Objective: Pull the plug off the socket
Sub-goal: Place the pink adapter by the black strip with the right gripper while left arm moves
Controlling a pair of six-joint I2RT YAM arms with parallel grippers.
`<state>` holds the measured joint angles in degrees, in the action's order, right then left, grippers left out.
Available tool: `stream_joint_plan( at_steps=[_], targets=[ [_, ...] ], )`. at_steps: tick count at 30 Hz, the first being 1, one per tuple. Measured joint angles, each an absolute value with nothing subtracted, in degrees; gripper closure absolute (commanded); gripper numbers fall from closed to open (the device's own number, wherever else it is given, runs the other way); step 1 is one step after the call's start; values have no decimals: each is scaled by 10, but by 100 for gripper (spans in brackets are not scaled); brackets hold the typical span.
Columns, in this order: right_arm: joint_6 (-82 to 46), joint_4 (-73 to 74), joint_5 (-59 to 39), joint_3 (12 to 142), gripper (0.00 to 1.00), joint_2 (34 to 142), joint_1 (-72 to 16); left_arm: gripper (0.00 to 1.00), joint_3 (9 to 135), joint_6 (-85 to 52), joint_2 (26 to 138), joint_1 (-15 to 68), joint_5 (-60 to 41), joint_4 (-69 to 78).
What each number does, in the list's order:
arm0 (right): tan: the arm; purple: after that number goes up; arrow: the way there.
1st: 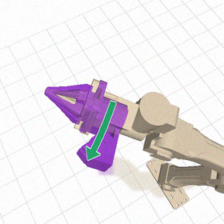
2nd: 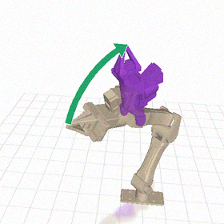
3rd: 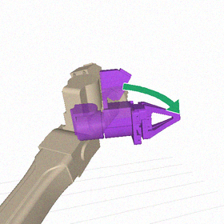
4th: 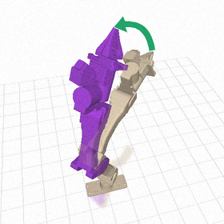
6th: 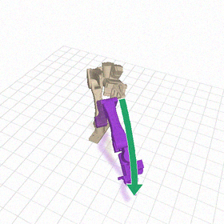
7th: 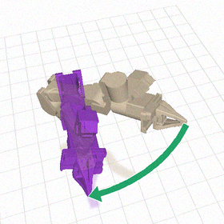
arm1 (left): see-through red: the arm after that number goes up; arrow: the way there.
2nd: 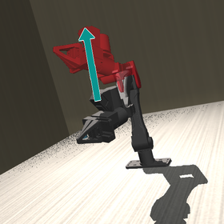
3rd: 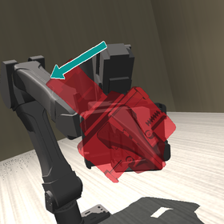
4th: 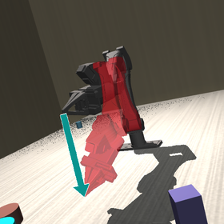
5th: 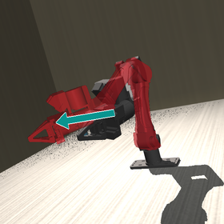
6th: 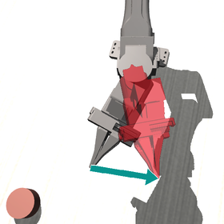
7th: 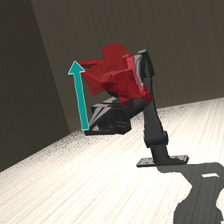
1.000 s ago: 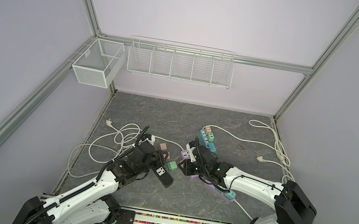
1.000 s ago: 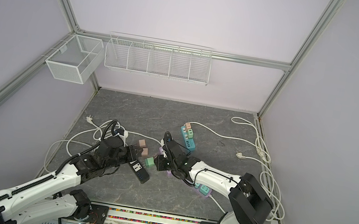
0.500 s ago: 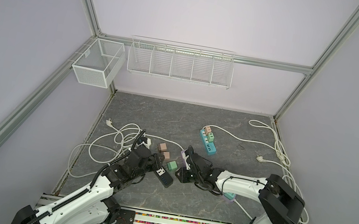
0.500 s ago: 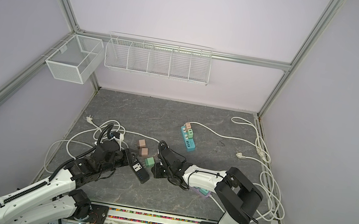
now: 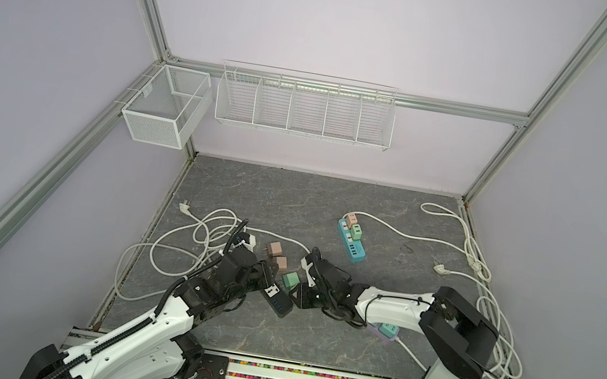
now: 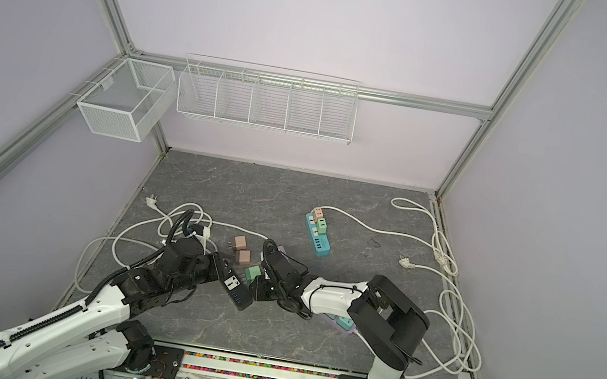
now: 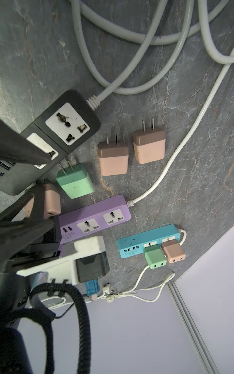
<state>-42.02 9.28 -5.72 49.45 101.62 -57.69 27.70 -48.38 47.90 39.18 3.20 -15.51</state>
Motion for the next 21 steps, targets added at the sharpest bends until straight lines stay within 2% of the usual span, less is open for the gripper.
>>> stream_joint_plan(
  at_steps=[8,14,21],
  targets=[
    [-420,96,-72,521,76,1039,-588,53,277,-484,479,392,32,-155],
    [-420,94,-76,522,70,1042,-590,53,277,-484,479,392,32,-155],
    [-419,78,-69,522,56,1042,-588,53,277,-484,479,392,32,-155]
  ],
)
